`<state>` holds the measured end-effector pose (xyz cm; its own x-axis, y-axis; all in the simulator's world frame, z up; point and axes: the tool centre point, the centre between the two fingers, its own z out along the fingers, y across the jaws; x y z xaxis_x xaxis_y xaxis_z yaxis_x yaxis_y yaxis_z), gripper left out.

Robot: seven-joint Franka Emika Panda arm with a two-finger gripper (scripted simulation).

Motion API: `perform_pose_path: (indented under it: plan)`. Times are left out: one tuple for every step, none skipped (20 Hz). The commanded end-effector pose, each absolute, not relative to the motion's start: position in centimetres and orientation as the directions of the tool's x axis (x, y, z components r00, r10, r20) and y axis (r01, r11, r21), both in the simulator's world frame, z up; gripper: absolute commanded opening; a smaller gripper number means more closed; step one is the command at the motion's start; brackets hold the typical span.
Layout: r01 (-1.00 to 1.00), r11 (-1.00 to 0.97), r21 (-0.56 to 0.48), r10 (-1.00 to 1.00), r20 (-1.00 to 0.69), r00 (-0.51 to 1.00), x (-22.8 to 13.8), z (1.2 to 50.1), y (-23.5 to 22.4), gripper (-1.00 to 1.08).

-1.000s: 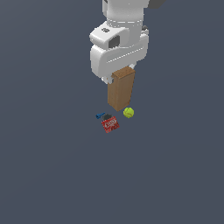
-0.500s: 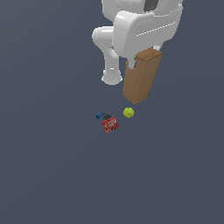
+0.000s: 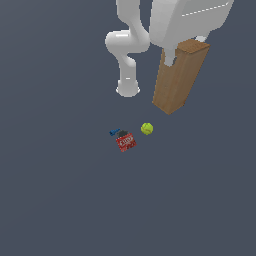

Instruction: Pick up a designated object from a clutter of objects.

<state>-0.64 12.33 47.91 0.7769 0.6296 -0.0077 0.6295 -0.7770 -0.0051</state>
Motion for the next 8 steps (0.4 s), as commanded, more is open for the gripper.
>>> perform_pose_path:
  plan:
    - [0.629, -0.777, 0.000, 0.629, 0.000, 0.777, -0.40, 48.89, 12.77, -1.00]
    - [0.629, -0.777, 0.000, 0.629, 0.000, 0.777, -0.34, 49.03, 12.89, -1.00]
    - [0.629, -0.777, 0.000, 0.629, 0.000, 0.777, -0.29, 49.14, 12.99, -1.00]
    - [0.629, -0.777, 0.000, 0.629, 0.000, 0.777, -0.24, 49.23, 13.06, -1.00]
    - [0.629, -0.777, 0.000, 0.629, 0.000, 0.777, -0.21, 49.30, 13.12, -1.00]
    - [0.629, -0.777, 0.000, 0.629, 0.000, 0.777, -0.18, 49.35, 13.16, -1.00]
    - [0.629, -0.777, 0.000, 0.629, 0.000, 0.777, -0.17, 49.38, 13.18, -1.00]
    - [0.629, -0.777, 0.000, 0.629, 0.000, 0.777, -0.16, 49.39, 13.19, -1.00]
